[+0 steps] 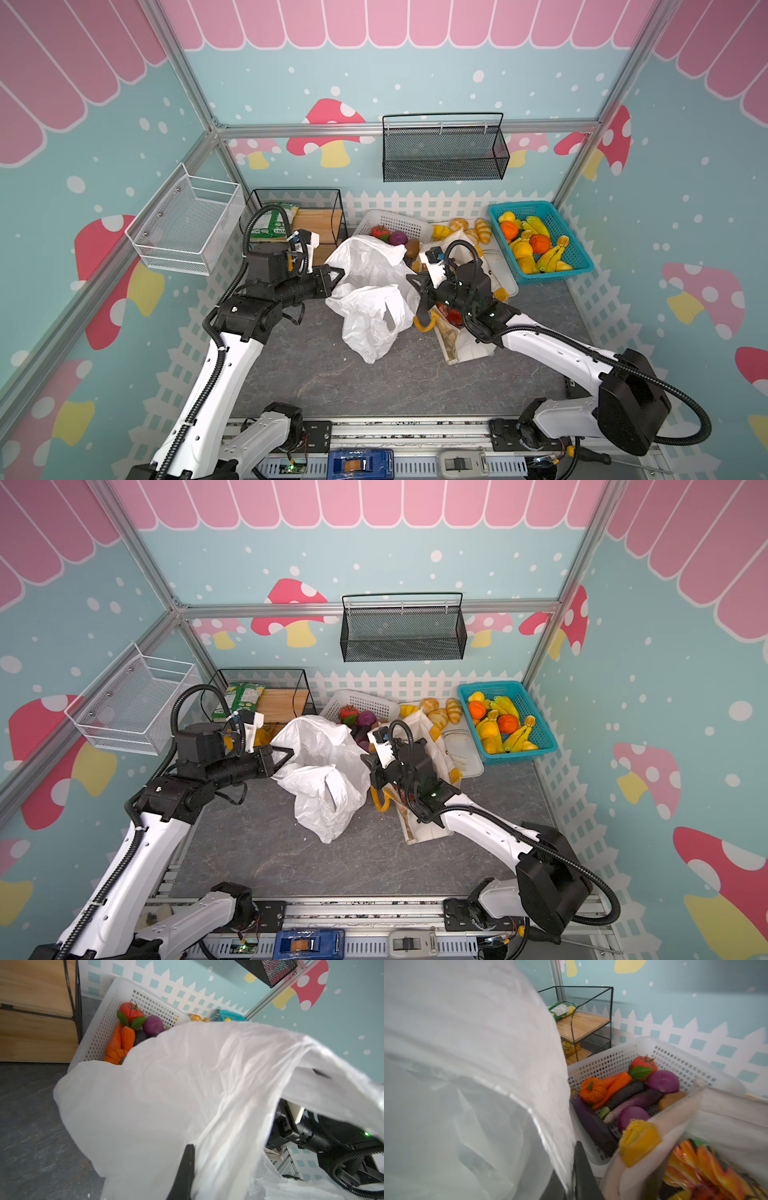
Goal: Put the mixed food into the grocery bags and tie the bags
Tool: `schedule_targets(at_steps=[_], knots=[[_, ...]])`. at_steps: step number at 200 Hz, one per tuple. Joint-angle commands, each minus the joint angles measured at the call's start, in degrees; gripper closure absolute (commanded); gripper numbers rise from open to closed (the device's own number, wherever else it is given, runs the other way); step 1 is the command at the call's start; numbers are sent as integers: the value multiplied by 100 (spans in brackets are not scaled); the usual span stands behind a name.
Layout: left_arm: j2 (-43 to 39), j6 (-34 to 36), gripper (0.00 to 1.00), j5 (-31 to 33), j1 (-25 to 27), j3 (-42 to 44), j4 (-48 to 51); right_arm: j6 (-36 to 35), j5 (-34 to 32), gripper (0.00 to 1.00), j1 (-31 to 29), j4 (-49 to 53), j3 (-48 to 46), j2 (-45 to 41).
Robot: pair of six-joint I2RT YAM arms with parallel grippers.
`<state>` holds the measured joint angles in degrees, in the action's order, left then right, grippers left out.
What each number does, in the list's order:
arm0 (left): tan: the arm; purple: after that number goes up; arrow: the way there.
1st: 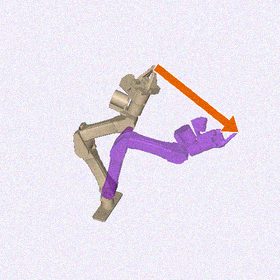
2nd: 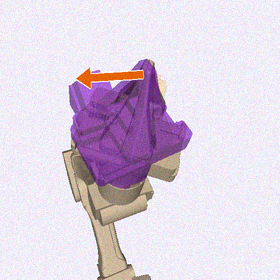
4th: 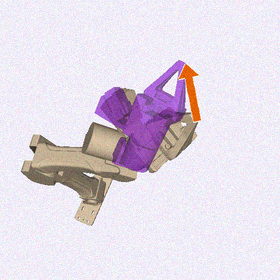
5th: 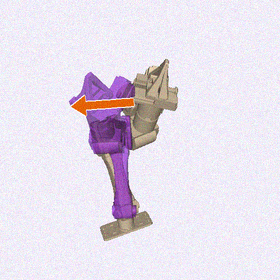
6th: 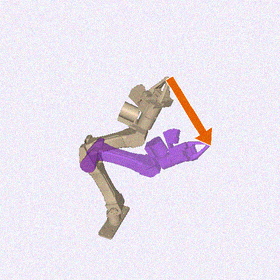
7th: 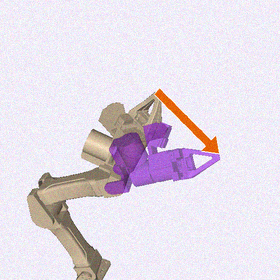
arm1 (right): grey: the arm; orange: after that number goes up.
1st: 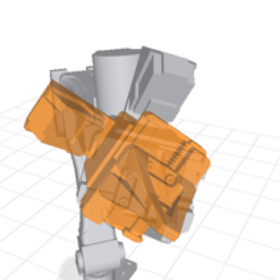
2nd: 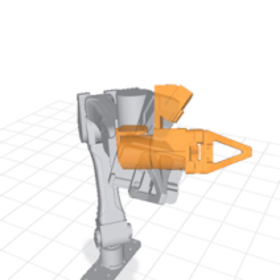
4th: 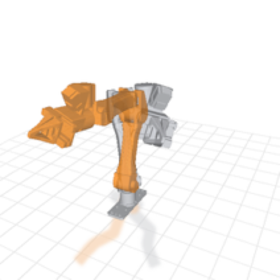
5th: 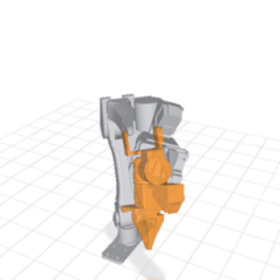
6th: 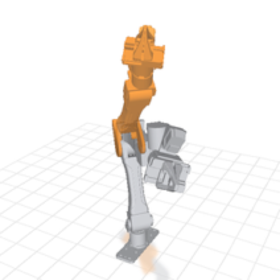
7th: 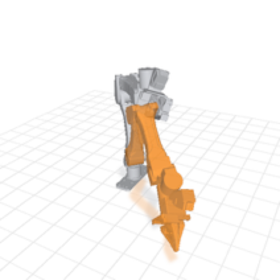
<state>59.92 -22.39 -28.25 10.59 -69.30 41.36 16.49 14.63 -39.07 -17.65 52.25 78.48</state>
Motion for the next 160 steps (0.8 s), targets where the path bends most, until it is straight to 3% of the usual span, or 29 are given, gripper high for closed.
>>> schedule_targets(at_steps=[1, 18, 52, 92, 134, 160], knots=[[94, -415, 100, -73, -10, 69, 60, -61, 818, 66, -22, -67, 396, 122], [95, -547, 100, 104, -126, 164, 73, -355, 668, 49, -13, 353, 524, -33], [-98, -648, 100, 45, -781, 336, 94, -922, 277, 35, 72, 1123, 540, -795], [-254, -538, 100, 15, -1478, 357, 210, -1392, -253, 31, 243, 1876, 729, -1324], [-385, -573, 100, -90, -1492, 242, 93, -1220, -873, 29, 1139, 2283, 903, -1519], [-410, -278, 100, 431, -1498, 179, 305, -1036, -1129, 28, 1643, 2302, 1042, -1551]])
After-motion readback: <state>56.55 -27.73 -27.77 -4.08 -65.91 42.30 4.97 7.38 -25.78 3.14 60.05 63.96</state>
